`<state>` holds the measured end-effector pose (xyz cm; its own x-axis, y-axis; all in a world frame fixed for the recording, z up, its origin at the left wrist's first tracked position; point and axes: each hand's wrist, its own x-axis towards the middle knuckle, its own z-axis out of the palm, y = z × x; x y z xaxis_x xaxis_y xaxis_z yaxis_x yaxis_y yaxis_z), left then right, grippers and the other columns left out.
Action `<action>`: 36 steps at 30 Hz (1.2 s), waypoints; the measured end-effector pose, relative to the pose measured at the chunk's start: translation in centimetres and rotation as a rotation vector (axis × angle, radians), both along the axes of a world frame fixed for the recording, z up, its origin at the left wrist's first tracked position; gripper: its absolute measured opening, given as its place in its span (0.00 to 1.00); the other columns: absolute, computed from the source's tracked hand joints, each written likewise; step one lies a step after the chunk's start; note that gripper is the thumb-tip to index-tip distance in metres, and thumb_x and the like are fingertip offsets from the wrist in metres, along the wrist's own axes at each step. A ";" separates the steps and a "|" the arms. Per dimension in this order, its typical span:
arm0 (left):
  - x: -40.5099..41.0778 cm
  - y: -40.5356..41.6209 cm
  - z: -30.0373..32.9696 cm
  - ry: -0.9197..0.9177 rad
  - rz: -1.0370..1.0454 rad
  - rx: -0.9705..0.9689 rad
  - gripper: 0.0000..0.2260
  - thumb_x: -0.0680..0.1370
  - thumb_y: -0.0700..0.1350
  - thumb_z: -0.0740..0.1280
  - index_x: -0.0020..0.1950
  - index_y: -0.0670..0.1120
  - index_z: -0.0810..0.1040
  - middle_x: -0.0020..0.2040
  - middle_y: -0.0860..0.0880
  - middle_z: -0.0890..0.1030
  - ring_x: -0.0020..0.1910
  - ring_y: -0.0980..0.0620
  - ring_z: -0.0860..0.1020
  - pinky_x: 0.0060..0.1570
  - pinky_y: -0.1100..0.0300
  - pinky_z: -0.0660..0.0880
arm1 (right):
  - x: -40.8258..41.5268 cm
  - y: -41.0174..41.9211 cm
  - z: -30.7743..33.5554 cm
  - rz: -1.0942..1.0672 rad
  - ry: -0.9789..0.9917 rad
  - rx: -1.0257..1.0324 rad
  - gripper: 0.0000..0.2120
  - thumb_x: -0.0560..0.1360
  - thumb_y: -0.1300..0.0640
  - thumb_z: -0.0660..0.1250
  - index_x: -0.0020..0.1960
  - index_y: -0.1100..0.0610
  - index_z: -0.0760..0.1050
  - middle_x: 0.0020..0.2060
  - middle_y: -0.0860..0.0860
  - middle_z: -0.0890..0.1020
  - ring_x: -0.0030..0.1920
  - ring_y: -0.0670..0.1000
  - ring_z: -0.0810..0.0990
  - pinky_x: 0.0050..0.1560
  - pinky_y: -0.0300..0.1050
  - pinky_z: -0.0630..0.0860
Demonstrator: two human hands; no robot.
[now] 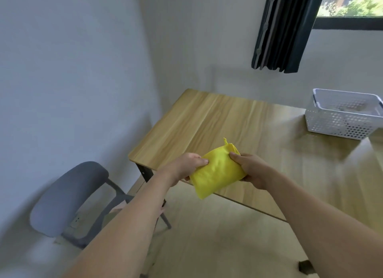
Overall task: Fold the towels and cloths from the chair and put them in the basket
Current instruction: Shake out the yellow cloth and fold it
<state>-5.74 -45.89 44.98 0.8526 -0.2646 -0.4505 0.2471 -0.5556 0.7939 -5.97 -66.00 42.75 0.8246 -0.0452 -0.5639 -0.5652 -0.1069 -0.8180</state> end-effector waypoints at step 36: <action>13.0 -62.0 2.9 -0.410 0.184 0.240 0.10 0.78 0.45 0.61 0.46 0.39 0.76 0.38 0.47 0.76 0.35 0.49 0.72 0.33 0.56 0.65 | 17.7 -60.5 5.8 0.229 -0.432 -0.371 0.07 0.75 0.64 0.63 0.50 0.56 0.77 0.40 0.52 0.78 0.41 0.51 0.75 0.38 0.43 0.70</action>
